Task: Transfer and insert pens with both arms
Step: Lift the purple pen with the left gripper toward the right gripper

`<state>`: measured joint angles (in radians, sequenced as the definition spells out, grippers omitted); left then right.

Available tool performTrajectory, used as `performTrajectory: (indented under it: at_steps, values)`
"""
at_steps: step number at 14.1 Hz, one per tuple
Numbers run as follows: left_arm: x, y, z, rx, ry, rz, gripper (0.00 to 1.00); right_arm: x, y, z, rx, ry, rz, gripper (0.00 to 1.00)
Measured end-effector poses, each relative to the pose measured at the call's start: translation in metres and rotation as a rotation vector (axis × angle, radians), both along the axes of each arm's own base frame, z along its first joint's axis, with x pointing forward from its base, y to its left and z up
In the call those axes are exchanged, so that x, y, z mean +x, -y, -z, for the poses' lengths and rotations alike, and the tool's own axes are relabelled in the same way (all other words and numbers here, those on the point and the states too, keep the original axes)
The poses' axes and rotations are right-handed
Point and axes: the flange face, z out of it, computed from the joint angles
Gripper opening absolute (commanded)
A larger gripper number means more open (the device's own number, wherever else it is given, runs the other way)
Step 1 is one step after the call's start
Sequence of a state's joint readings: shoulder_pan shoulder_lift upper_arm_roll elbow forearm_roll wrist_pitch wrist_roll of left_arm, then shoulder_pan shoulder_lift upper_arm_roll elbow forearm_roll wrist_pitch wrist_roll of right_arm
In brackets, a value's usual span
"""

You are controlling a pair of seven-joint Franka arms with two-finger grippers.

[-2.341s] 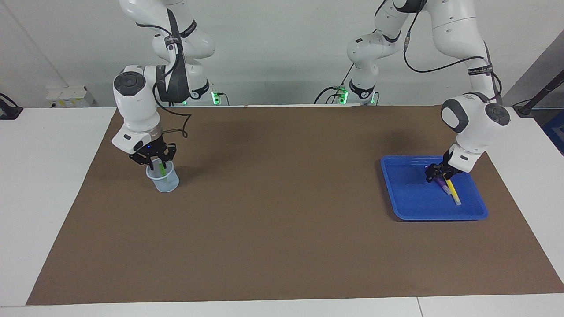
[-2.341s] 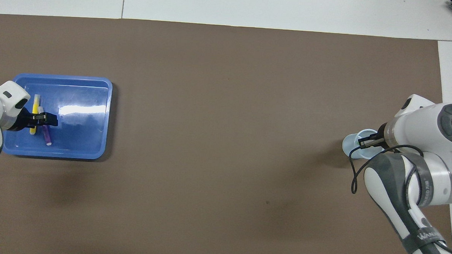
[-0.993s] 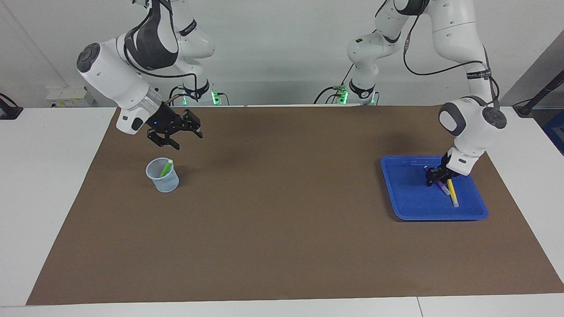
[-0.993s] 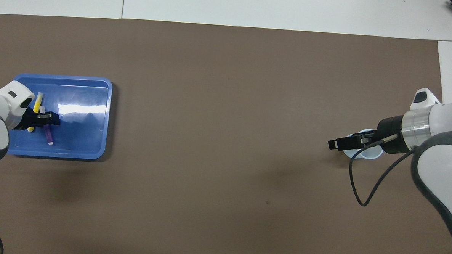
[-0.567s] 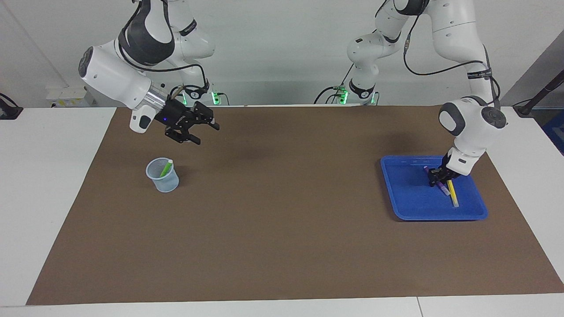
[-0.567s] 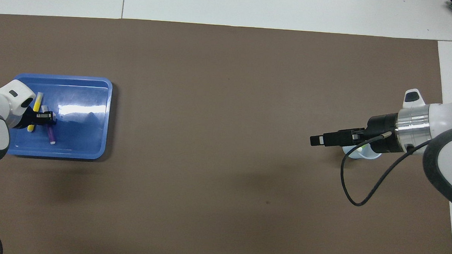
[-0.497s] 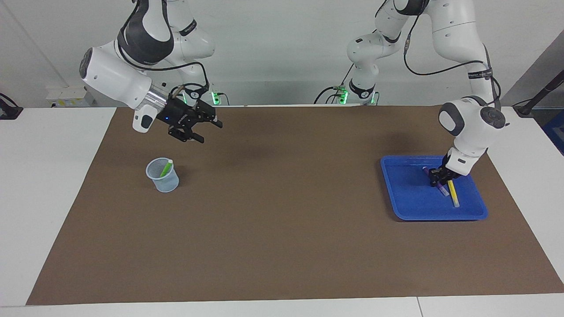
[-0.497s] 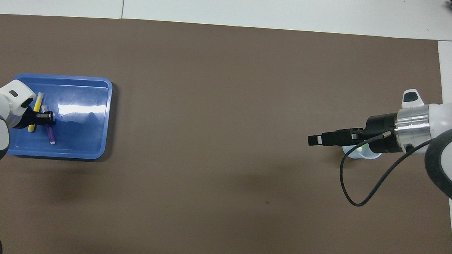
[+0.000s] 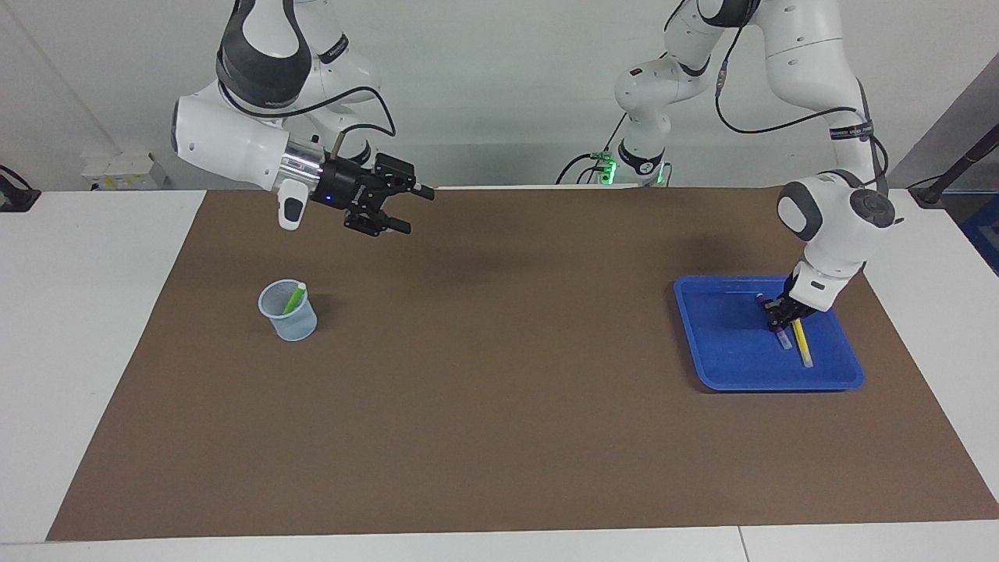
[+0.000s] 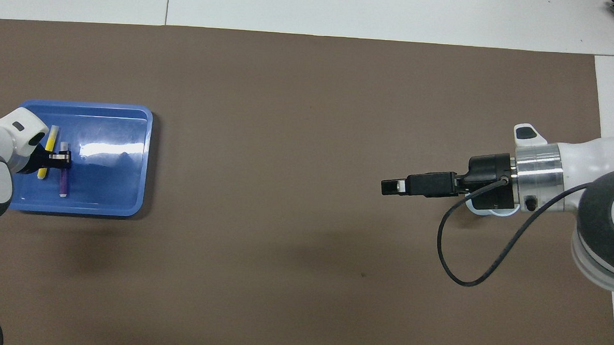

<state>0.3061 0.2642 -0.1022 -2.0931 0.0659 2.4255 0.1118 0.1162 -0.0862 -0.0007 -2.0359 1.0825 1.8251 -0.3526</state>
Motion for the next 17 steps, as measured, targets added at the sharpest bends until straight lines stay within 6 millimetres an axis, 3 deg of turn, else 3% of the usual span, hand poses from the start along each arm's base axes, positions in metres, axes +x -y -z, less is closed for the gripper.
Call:
performTrajectory:
  at_steps: [4, 6, 8, 10, 13, 17]
  values:
    - [0.016, 0.027, -0.024, -0.007, -0.036, -0.06, 0.0, -0.003, -0.013, 0.001, 0.028, -0.008, -0.009, 0.91]
    - [0.026, 0.061, -0.062, -0.007, -0.094, -0.157, 0.0, -0.004, -0.022, 0.0, 0.03, -0.002, -0.012, 0.9]
    - [0.023, 0.098, -0.103, -0.016, -0.15, -0.282, 0.0, -0.005, -0.041, -0.002, 0.039, 0.02, 0.0, 0.9]
    - [0.011, 0.134, -0.144, -0.093, -0.191, -0.465, 0.0, -0.009, -0.064, -0.004, 0.034, 0.043, 0.0, 0.89]
    - [-0.014, 0.18, -0.195, -0.192, -0.234, -0.733, 0.0, -0.013, -0.083, -0.005, 0.022, 0.059, 0.004, 0.88]
    - [-0.044, 0.265, -0.238, -0.279, -0.295, -1.099, 0.0, -0.017, -0.104, -0.007, 0.006, 0.042, 0.051, 0.85]
